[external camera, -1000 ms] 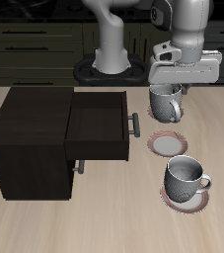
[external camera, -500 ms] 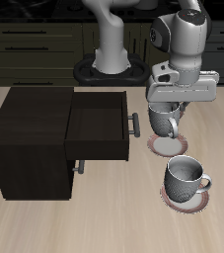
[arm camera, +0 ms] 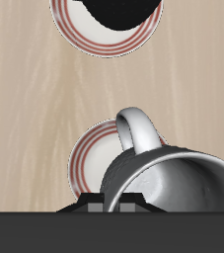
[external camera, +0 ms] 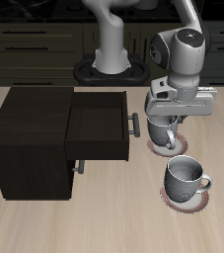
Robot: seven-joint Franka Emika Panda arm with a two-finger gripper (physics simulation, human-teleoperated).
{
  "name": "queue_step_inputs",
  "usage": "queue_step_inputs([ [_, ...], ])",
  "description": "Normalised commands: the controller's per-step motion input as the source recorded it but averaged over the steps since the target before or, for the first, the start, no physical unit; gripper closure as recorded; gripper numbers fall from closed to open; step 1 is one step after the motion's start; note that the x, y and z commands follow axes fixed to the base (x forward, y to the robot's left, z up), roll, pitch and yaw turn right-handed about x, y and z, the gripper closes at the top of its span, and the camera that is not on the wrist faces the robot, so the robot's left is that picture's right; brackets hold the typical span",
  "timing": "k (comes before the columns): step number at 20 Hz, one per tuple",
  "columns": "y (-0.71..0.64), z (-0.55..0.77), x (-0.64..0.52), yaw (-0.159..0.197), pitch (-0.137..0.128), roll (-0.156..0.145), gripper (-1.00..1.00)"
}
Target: Place the porcelain mug that is in the drawer onto the middle plate relative to the robot
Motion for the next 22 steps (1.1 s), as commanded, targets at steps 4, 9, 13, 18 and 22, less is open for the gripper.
queue_step_inputs([
  [4,0.04,-0.27,0.02,-0.004,0.048,0.004,1.0],
  [9,0.04,-0.19,0.06,0.02,0.03,-0.007,1.0],
  [13,-0.01,-0.06,0.04,0.0,-0.001,0.018,-1.0],
  [18,0.03,-0.03,-0.04,0.007,0.006,0.017,-1.0],
  [22,0.1,0.2,-0.18,0.019,-0.041,0.04,-1.0],
])
